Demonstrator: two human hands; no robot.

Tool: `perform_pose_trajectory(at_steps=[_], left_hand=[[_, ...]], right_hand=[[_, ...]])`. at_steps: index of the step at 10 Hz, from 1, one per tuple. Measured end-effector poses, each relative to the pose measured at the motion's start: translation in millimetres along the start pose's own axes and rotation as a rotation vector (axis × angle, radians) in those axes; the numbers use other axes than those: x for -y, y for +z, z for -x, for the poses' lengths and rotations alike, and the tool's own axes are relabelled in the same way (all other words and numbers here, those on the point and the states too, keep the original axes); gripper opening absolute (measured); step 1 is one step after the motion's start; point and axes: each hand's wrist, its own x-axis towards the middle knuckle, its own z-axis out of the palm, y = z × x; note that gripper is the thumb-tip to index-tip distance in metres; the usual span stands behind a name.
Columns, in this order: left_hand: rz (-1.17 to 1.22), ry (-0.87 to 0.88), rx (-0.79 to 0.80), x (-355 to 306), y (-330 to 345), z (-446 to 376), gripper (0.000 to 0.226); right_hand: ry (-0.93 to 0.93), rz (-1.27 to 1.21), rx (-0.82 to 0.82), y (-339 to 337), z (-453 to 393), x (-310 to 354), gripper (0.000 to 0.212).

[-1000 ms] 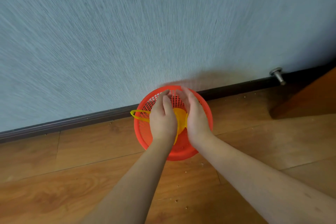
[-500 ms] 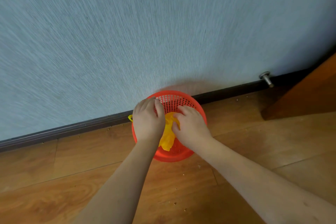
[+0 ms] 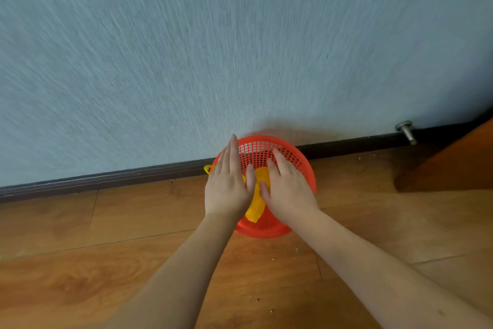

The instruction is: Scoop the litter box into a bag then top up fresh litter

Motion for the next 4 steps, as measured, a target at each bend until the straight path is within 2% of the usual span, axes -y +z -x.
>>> perform_pose_trajectory(at_steps=[1, 2, 4], left_hand=[[-0.169, -0.013, 0.064, -0.5, 1.5, 3.8, 0.066], [-0.254, -0.017, 0.07, -7.5, -4.3, 2.3, 0.059], [-0.292, -0.118, 0.235, -22.4, -39.8, 0.8, 0.06]], right_hand=[[-0.043, 0.094, -0.012, 3.4, 2.5, -3.6, 0.054], [-0.001, 0.148, -0.043, 5.3, 5.9, -5.2, 0.056], [0.069, 0.144, -0.015, -1.9, 22.1, -0.2, 0.062]])
